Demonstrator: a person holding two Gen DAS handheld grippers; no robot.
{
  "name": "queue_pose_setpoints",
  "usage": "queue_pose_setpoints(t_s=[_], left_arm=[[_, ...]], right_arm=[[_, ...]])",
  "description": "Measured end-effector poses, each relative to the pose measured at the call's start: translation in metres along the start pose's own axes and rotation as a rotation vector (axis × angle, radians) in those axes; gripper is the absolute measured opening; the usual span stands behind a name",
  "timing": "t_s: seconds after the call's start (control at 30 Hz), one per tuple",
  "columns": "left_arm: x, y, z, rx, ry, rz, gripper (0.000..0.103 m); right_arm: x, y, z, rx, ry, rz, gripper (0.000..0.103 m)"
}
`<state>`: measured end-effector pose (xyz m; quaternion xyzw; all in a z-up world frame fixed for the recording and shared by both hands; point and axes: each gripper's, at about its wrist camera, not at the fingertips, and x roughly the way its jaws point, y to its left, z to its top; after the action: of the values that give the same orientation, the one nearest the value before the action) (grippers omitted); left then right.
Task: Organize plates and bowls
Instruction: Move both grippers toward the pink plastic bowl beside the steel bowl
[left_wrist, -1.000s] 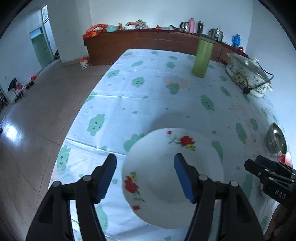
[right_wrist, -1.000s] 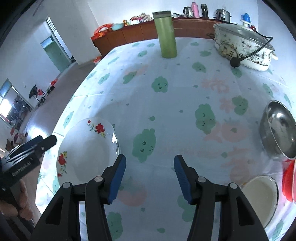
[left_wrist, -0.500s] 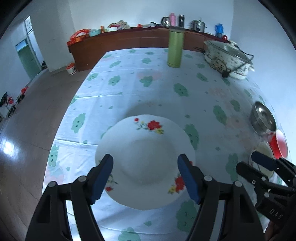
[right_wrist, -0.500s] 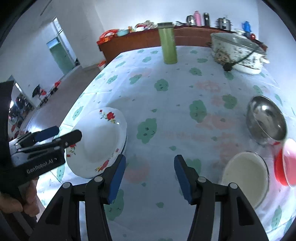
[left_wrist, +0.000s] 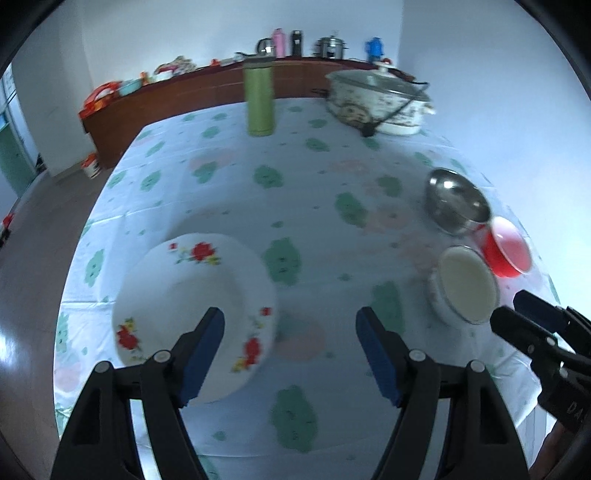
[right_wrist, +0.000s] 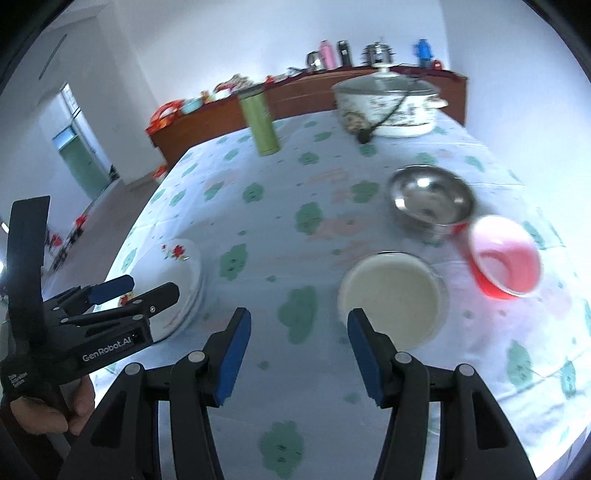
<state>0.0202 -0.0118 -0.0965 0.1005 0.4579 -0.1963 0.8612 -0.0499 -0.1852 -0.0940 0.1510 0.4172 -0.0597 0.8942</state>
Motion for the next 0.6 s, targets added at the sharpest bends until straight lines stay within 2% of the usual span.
queue_pose_setpoints(t_s=[0.13,0.37,0.6], left_arm=[[-0.006,-0.026,-0.001,0.035,-0.015,-0.008,0.076],[-0.004,-0.069,-0.003,0.010,0.002,0.010,0.076],[-0.007,-0.131,0.000,0.012,0.009,0.022,0.076]], right_arm=[[-0.015,-0.027,-0.004,0.031,-0.016,-0.025,0.057],[-0.035,-0.083,-0.014,0.030,-0.013,-0.040,0.057],[-0.061,-0.146,-0.010,-0.006,-0.025,-0.060,0.057]])
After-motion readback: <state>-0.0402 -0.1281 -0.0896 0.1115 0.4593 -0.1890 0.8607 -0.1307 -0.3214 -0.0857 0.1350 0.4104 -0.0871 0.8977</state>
